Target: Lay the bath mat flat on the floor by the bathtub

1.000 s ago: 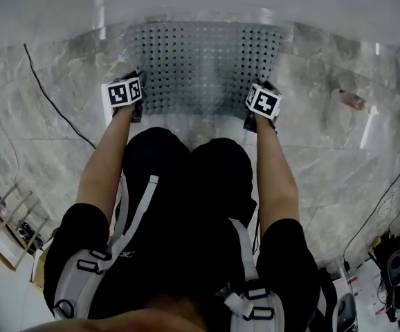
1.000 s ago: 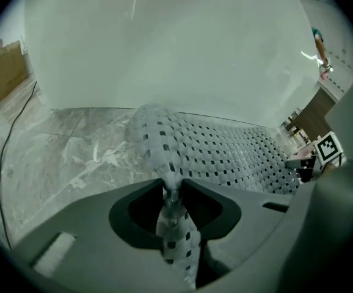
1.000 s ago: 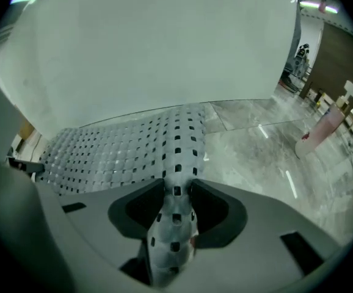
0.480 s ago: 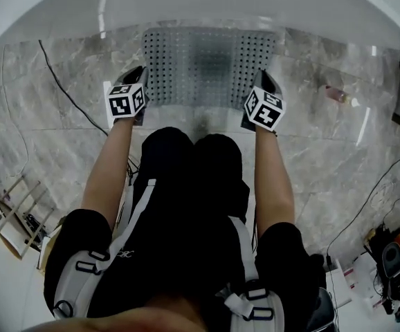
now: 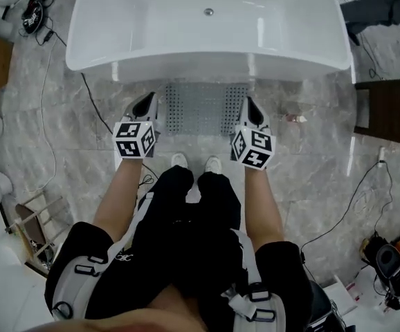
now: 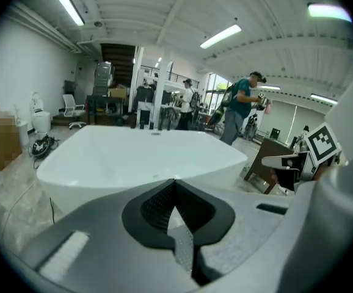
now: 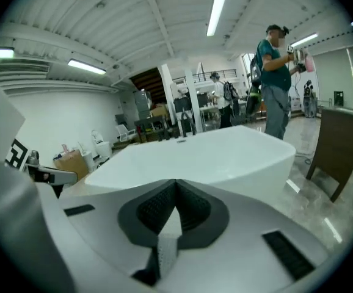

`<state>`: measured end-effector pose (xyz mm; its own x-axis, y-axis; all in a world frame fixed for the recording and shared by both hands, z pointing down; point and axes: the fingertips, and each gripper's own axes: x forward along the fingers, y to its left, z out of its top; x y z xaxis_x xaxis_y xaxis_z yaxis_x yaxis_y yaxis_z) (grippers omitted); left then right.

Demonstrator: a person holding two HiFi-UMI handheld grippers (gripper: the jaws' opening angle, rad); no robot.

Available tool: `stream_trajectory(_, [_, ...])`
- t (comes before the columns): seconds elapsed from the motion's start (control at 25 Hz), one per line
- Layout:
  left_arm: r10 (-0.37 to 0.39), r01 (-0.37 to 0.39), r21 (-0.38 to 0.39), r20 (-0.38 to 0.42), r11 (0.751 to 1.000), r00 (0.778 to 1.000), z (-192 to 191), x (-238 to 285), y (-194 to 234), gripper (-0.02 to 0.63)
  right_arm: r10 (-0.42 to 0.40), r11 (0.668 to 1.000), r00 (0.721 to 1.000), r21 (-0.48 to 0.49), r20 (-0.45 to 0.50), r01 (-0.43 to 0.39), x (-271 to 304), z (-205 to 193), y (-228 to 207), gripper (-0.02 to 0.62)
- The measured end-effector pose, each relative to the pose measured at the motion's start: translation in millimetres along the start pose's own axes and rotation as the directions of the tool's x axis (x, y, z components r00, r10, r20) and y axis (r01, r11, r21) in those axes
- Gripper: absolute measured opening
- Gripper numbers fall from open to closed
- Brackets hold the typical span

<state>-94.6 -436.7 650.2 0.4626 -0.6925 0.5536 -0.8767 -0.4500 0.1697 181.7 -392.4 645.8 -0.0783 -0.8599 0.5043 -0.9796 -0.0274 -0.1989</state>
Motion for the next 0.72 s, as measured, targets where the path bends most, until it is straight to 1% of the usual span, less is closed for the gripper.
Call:
stream_trajectory(0.12, [-0.007,0.003,0.041,0.106,0.999,0.994,103,-42,-25,0.005,-0.008,1.000,0.994,-0.014,0.109,0.010,-53,95,23,0.005])
stream_trajectory(0.2, [-0.015,0.003,0.067,0.177,0.998,0.984,160,-72,-43,0.005,-0.003,1.000,0.980,-0.009,0.198,0.005,-89,150,36,0.006])
stream_trajectory(0.28, [-0.028,0.008,0.087,0.239,0.996,0.971,206,-106,-62,0.005,0.008,1.000,0.959,-0.008,0.285,-0.006,-127,198,48,0.006])
stream_trajectory(0.4, [-0.065,0.027,0.122,0.318,0.992,0.946,265,-153,-93,0.005,0.025,0.999,0.918,-0.044,0.395,-0.008,-174,260,58,0.006])
stream_trajectory(0.48, [-0.082,0.017,0.178,0.365,0.984,0.927,295,-179,-110,0.005,0.043,0.998,0.889,-0.051,0.456,-0.022,-200,291,62,0.005])
stream_trajectory(0.56, [-0.089,0.000,0.215,0.404,0.977,0.911,314,-197,-120,0.005,0.051,0.998,0.864,-0.045,0.501,-0.033,-220,310,65,0.005])
stream_trajectory(0.64, [-0.093,0.001,0.215,0.421,0.977,0.902,318,-207,-123,0.005,0.048,0.999,0.851,-0.045,0.523,-0.028,-233,317,68,0.006])
stream_trajectory(0.72, [-0.092,0.000,0.211,0.424,0.978,0.901,317,-213,-123,0.005,0.051,0.998,0.846,-0.058,0.531,-0.024,-239,319,73,0.005])
